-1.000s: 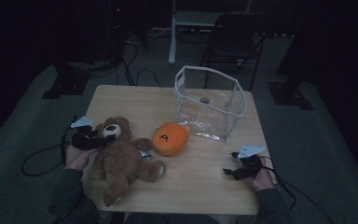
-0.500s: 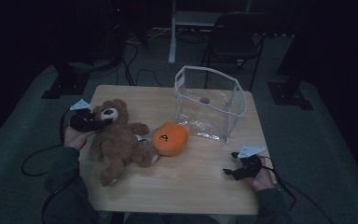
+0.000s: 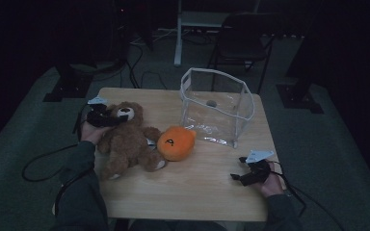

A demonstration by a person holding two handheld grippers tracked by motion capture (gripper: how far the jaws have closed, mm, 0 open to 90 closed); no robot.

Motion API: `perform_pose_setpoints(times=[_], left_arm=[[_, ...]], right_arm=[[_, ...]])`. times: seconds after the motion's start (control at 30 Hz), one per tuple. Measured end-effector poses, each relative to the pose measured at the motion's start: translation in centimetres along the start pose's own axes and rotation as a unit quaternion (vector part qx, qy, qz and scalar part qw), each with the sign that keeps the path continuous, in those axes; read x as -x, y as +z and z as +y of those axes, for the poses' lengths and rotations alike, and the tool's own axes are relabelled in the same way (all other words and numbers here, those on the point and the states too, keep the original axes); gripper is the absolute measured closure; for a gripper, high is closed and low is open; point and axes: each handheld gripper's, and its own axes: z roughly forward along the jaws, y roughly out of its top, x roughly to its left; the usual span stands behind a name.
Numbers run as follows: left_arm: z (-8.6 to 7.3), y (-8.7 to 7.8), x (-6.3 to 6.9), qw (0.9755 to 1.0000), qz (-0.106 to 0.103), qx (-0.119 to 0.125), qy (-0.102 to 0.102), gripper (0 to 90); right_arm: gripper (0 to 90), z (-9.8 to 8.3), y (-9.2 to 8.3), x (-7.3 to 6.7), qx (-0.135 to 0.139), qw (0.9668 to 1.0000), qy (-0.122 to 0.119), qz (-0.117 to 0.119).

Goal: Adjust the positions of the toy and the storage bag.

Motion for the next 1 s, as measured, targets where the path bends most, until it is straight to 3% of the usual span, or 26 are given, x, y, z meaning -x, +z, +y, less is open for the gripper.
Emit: perform_pose_setpoints(times=[0.07,0.23,0.47,0.8,1.0], left_arm=[[0.3,-0.8,0.0,0.9993,-0.012,0.029,-0.019,28.7],[1.5,-1.8,2.3,0.9998,0.002,0.010,0.018,28.6],[2.2,-2.6,6.1,0.9992,0.005,-0.001,0.040,28.6],[2.4,-3.2,11.0,0.9969,-0.012,0.017,0.076,27.7],[1.9,-2.5,13.3,0.9961,-0.007,0.022,0.085,27.6]], right_arm=[[14.7,0.0,0.0,0.0,0.000,1.0000,0.000,0.000],[14.7,0.0,0.0,0.0,0.000,1.0000,0.000,0.000],[14.7,0.0,0.0,0.0,0.000,1.0000,0.000,0.000],[14.8,0.0,0.0,0.0,0.000,1.0000,0.000,0.000],[14.8,0.0,0.0,0.0,0.000,1.0000,0.000,0.000]])
